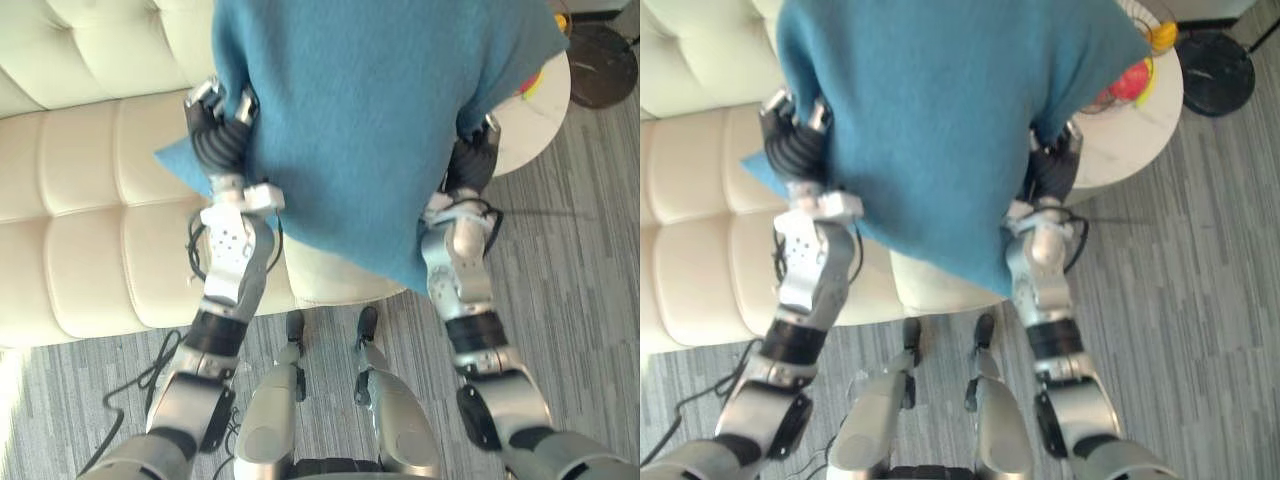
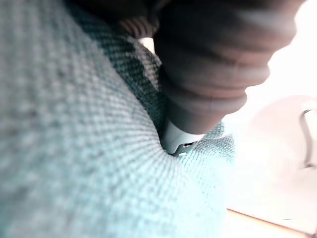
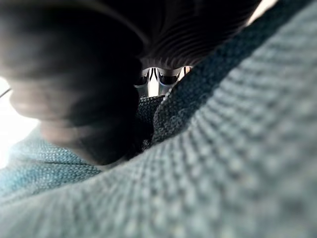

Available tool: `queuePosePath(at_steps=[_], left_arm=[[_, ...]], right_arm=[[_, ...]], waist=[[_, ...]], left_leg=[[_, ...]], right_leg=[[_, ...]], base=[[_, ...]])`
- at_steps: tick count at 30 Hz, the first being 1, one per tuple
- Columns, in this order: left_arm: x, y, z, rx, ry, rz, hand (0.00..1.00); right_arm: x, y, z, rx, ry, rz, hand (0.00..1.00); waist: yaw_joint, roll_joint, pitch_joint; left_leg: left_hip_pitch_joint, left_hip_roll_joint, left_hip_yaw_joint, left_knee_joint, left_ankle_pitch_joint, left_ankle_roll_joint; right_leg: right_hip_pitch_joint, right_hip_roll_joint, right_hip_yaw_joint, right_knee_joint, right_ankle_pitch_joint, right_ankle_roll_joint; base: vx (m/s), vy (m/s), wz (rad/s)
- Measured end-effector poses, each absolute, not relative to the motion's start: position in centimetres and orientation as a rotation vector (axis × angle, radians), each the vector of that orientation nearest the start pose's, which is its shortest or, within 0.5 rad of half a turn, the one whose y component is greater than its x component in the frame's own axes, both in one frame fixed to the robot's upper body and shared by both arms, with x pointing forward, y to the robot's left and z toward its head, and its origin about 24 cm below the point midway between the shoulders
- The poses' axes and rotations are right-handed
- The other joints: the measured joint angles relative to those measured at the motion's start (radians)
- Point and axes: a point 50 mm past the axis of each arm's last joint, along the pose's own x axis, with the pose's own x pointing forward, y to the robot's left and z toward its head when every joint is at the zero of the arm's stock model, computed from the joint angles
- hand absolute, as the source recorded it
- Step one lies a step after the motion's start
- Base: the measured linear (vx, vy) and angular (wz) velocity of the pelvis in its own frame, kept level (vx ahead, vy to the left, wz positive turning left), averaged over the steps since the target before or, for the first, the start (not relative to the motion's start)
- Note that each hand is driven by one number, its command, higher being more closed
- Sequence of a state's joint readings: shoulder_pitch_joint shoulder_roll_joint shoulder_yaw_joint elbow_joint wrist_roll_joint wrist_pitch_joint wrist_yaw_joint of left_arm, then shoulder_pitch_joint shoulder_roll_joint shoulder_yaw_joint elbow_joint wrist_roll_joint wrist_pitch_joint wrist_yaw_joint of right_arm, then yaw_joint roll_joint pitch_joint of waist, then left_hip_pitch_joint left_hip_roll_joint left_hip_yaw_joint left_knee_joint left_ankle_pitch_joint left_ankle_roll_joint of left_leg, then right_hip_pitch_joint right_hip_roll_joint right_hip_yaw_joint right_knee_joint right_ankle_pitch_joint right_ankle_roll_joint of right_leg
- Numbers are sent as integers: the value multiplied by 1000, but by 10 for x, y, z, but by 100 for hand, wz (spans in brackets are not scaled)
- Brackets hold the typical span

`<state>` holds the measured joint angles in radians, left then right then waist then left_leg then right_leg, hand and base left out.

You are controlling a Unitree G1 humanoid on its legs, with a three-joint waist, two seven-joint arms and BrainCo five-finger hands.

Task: Pick up cushions and gather them together orderly.

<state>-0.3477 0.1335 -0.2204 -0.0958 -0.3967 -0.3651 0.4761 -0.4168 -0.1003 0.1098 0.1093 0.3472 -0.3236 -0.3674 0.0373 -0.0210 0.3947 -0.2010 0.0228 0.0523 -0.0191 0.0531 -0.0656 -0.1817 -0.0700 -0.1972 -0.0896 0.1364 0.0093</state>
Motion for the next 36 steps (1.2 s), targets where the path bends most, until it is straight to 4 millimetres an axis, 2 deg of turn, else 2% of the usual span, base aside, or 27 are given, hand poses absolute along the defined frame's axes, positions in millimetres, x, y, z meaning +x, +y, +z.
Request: queuePosePath(at_steps=[2, 4, 11, 16, 19, 21, 22, 23, 24, 25, 26, 28, 29, 31, 33, 34, 35, 36], left_arm=[[268, 122, 143, -452, -522, 116, 100], [258, 123, 126, -449, -459, 131, 100], [234, 124, 98, -441, -352, 125, 100], [217, 121, 75, -451, -241, 131, 100], [216, 118, 73, -442, -223, 102, 100], [216, 117, 72, -435, -215, 92, 100], [216, 117, 71, -436, -210, 94, 100], [217, 117, 68, -435, -197, 98, 100], [217, 117, 62, -430, -174, 104, 100], [217, 118, 57, -429, -153, 109, 100], [217, 118, 49, -417, -119, 114, 100], [214, 117, 43, -413, -85, 107, 100], [213, 115, 42, -419, -77, 96, 100], [213, 109, 43, -436, -79, 64, 100], [214, 107, 44, -440, -83, 55, 100], [214, 111, 39, -412, -70, 55, 100], [214, 114, 33, -399, -45, 62, 100], [213, 116, 29, -393, -24, 68, 100]], right_arm=[[294, -138, 126, 341, -449, -149, 100], [281, -137, 113, 310, -414, -138, 100], [256, -140, 109, 219, -429, -76, 100], [246, -143, 93, 167, -373, -62, 100], [244, -147, 90, 135, -361, -63, 100], [244, -148, 88, 131, -354, -66, 100], [244, -148, 86, 128, -348, -67, 100], [246, -148, 83, 122, -333, -70, 100], [249, -149, 77, 111, -308, -75, 100], [252, -149, 73, 102, -286, -77, 100], [255, -150, 66, 84, -249, -81, 100], [255, -153, 62, 42, -231, -80, 100], [255, -157, 62, 10, -233, -77, 100], [256, -166, 64, -24, -238, -90, 100], [256, -168, 64, -22, -238, -103, 100], [254, -162, 58, 13, -211, -114, 100], [252, -158, 55, 33, -194, -116, 100], [252, -156, 52, 40, -180, -115, 100]], waist=[[1, 3, -64], [1, 5, -101], [-3, 26, -195], [3, 43, -273], [-1, 51, -286], [-2, 62, -291], [7, 64, -291], [23, 69, -293], [27, 75, -292], [29, 75, -292], [27, 74, -291], [11, 69, -287], [4, 78, -293], [-17, 115, -317], [-31, 128, -329], [-27, 72, -327], [-22, 60, -321], [-17, 59, -317]], left_leg=[[26, 5, -8, -14, 5, -2], [58, 9, -6, -15, 3, -5], [166, 6, -7, -41, -5, -8], [203, 4, -33, -41, -23, -9], [158, -5, -100, -3, -22, -8], [64, -10, -155, 79, -39, -15], [44, -3, -140, 98, -53, -10], [6, 26, -66, 160, -81, -1], [-33, 68, 23, 246, -115, 29], [-48, 96, 60, 307, -132, 47], [-62, 146, 94, 413, -156, 63], [-42, 223, 150, 499, -189, 52], [-20, 268, 195, 506, -204, 50], [8, 322, 226, 473, -227, 4], [9, 295, 216, 424, -274, -121], [-32, 232, 207, 451, -267, -117], [-73, 209, 183, 507, -296, -87], [-95, 199, 168, 552, -323, -69]], right_leg=[[24, 5, -11, 0, -15, -3], [55, 8, -12, 0, -21, -1], [150, 5, -15, 0, -44, 3], [202, 4, -41, -1, -58, 6], [216, 0, -110, 0, -62, 8], [198, -2, -187, 0, -65, -3], [191, -2, -206, 0, -54, -8], [179, -8, -226, 0, -40, -19], [178, -16, -244, 2, -36, -23], [176, -25, -250, 9, -35, -24], [167, -53, -255, 33, -35, -23], [161, -107, -261, 41, -17, 3], [148, -138, -263, 42, -11, 24], [123, -185, -297, 36, 22, 76], [117, -213, -323, 21, 47, 101], [106, -273, -326, 9, 31, 85], [101, -301, -335, 42, -23, 57], [84, -326, -331, 109, -49, 30]], base=[[177, -23, 12], [155, -20, -1], [28, 13, -1], [-40, 12, 13], [-94, -18, 71], [-122, -15, 98], [-86, 21, 67], [-51, 58, 51], [-44, 81, 46], [-53, 124, 32], [-76, 193, 18], [-99, 260, 21], [-122, 359, 31], [-134, 552, 58], [-100, 552, 66], [-69, 494, 71], [-46, 465, 71], [11, 414, 65]])
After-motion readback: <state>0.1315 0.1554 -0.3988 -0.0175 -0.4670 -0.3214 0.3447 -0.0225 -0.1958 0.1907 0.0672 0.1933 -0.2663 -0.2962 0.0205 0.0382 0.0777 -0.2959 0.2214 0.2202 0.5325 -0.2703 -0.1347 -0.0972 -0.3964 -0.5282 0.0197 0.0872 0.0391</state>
